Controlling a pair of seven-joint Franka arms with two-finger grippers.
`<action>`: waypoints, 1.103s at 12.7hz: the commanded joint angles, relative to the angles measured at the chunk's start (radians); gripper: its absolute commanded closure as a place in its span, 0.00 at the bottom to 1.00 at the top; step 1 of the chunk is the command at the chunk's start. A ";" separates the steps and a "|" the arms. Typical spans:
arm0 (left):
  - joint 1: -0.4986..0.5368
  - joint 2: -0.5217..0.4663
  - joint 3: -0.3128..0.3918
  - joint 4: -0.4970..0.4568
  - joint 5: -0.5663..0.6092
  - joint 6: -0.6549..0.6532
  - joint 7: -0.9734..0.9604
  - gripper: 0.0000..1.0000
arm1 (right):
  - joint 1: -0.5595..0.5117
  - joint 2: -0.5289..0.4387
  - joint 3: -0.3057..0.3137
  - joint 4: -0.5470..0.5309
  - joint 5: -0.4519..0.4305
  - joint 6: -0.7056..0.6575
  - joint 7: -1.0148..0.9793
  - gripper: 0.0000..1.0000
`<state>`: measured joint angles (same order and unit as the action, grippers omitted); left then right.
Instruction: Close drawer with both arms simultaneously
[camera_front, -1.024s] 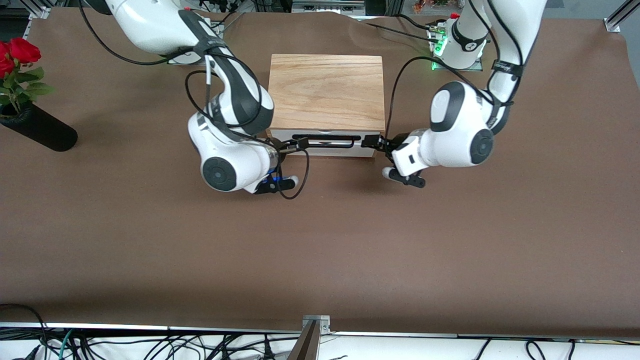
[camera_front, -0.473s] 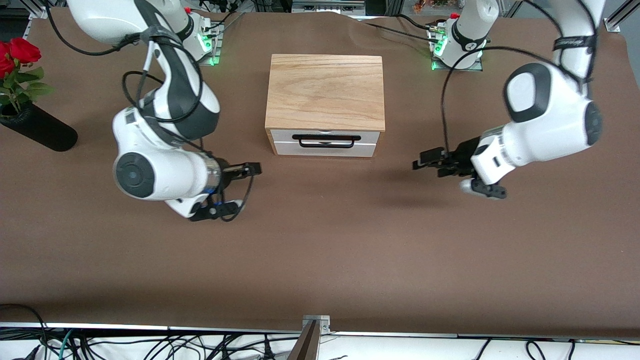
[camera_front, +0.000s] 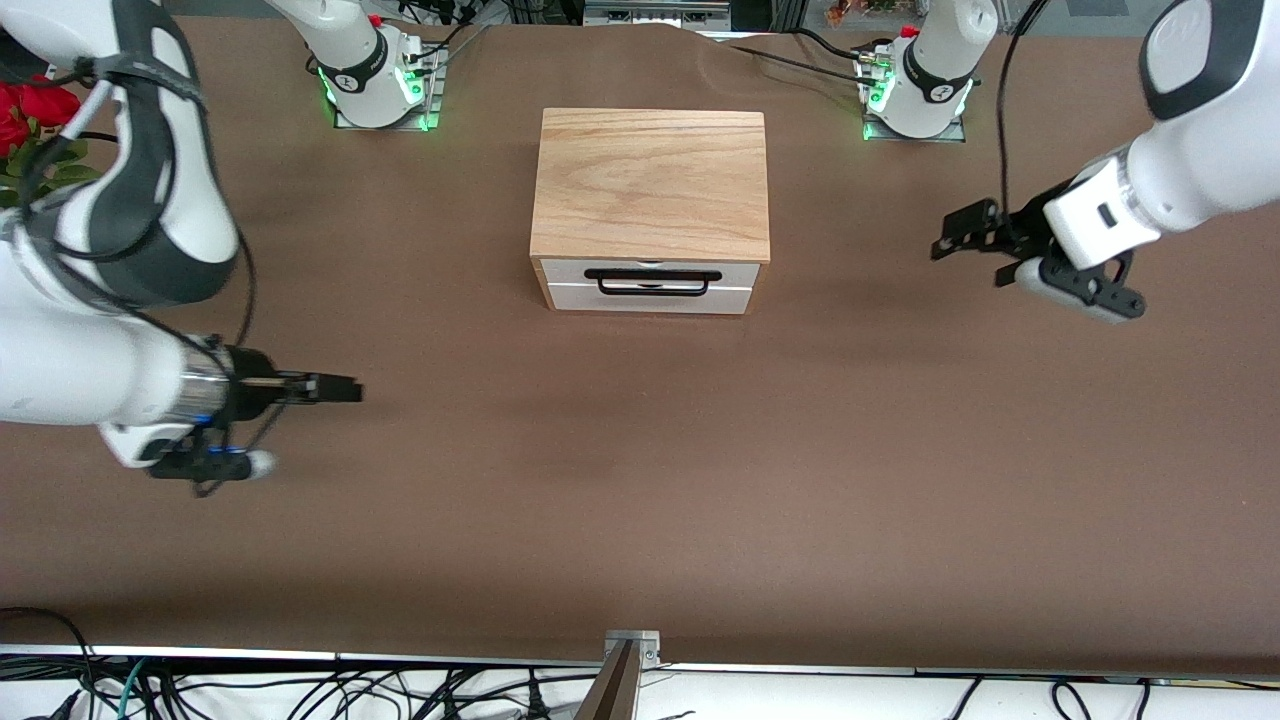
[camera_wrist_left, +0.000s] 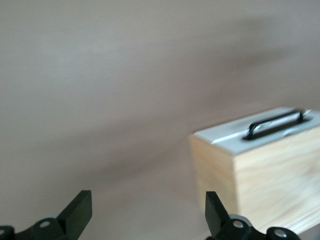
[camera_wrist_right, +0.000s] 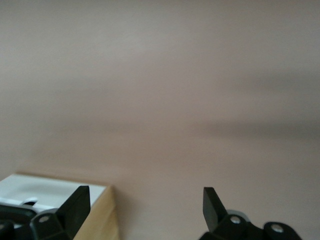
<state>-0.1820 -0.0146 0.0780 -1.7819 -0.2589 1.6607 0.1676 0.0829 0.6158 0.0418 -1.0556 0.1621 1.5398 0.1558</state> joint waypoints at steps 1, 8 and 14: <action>0.001 -0.018 -0.006 0.065 0.110 -0.061 0.023 0.00 | 0.067 -0.071 -0.031 0.000 -0.186 -0.026 0.007 0.00; 0.001 -0.016 0.029 0.105 0.167 -0.084 0.035 0.00 | -0.006 -0.353 -0.026 -0.179 -0.274 0.025 0.013 0.00; -0.014 -0.015 0.023 0.177 0.228 -0.111 -0.148 0.00 | -0.104 -0.468 0.067 -0.352 -0.237 0.045 0.025 0.00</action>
<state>-0.1866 -0.0424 0.1032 -1.6636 -0.0649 1.5761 0.1217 0.0447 0.2244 0.0446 -1.3115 -0.1007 1.5587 0.1645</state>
